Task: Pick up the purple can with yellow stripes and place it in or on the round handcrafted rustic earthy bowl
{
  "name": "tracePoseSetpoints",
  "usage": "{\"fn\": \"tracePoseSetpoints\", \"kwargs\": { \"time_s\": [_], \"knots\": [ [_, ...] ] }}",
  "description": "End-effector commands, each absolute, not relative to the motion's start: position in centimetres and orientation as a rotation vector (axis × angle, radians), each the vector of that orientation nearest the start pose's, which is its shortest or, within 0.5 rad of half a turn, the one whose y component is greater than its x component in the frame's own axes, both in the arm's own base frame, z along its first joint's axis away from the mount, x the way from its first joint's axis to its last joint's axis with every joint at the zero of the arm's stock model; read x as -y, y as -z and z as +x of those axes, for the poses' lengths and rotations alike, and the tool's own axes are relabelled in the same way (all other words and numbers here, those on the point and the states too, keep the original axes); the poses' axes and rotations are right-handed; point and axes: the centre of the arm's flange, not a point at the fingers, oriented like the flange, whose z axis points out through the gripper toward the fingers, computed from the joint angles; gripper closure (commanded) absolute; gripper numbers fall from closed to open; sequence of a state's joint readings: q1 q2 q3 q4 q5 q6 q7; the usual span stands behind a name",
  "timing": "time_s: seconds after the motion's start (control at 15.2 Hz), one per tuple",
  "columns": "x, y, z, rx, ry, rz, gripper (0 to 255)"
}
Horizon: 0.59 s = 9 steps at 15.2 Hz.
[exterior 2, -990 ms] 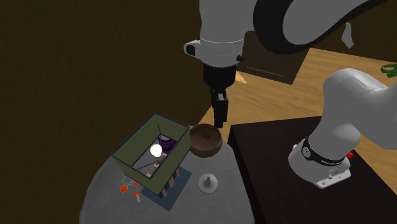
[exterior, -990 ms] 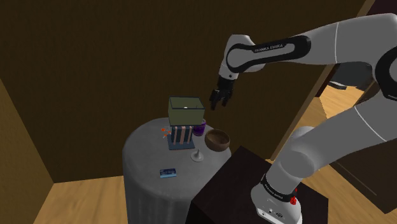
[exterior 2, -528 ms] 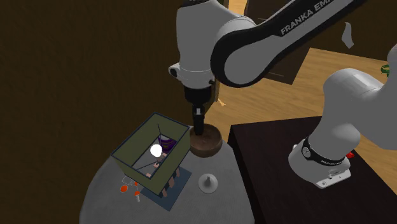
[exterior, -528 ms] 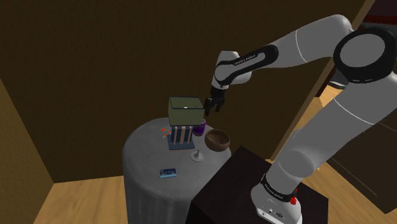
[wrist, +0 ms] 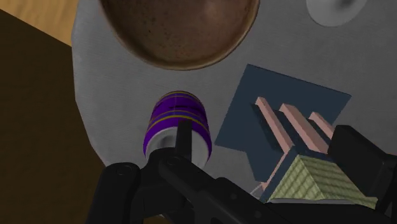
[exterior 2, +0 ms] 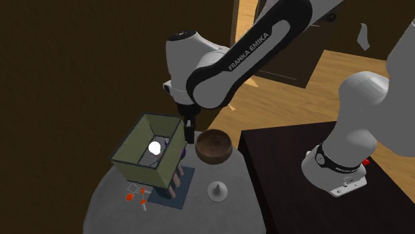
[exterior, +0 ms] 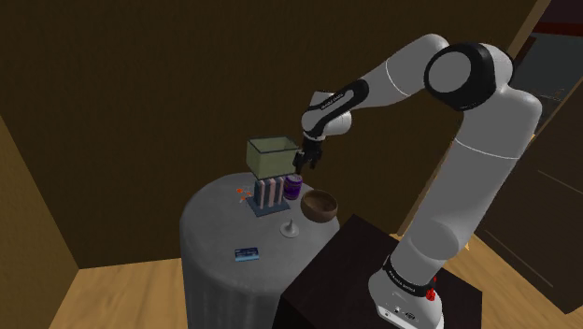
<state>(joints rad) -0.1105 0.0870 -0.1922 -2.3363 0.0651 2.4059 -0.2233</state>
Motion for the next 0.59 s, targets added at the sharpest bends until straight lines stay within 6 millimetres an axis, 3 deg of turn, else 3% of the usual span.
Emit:
{"fn": "tracePoseSetpoints", "kwargs": {
  "time_s": [0.0,0.53],
  "knots": [
    [16.3,-27.6,49.8,-0.200,-0.010,-3.112,0],
    [20.9,-20.5,54.3,-0.212,-0.004,-3.132,0]
  ]
}}
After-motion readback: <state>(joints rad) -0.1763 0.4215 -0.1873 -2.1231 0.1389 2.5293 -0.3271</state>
